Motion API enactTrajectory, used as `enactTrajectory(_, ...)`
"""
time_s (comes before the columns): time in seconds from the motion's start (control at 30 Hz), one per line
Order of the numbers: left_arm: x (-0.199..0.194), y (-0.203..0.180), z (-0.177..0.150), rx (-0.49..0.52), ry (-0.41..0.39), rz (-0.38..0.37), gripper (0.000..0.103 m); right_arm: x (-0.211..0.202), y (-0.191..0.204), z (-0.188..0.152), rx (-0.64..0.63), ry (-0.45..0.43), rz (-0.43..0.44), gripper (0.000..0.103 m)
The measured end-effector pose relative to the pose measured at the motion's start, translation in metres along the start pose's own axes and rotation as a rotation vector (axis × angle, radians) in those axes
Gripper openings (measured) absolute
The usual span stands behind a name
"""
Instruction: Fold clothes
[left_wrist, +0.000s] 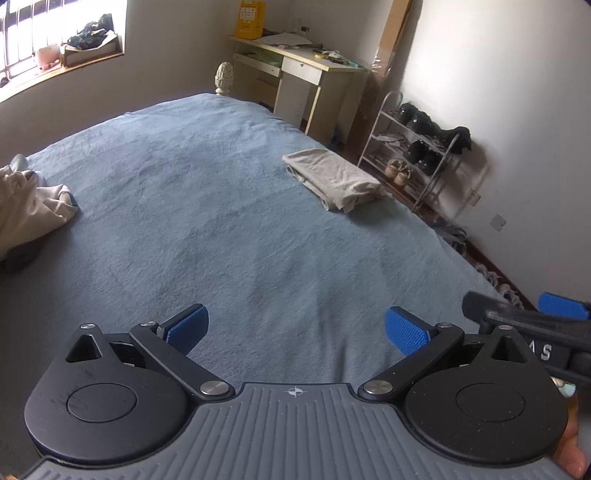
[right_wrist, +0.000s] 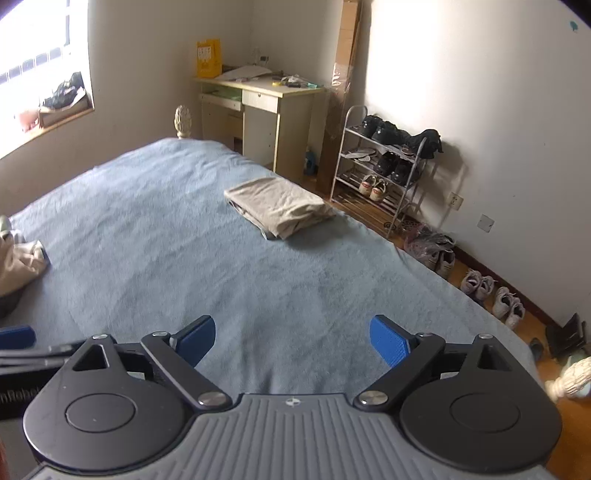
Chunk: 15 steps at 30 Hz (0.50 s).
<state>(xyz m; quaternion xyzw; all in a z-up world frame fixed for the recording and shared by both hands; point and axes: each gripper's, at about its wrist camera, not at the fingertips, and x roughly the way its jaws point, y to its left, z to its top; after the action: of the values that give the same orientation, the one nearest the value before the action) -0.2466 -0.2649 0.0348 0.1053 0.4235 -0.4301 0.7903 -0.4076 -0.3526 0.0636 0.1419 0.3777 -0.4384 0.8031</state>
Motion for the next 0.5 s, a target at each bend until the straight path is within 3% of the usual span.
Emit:
enactTrajectory(0.27,-0.002,-0.025,0.005,-0.048,-0.033,0.11,0.103,0.009,-0.025,0.003,-0.02,-0.027,-0.059,0.102)
enactTrajectory(0.5,-0.003,-0.045,0.012,-0.064,-0.098,0.19,0.103,0.019,-0.036,0.016,-0.078,-0.051,-0.029,0.103)
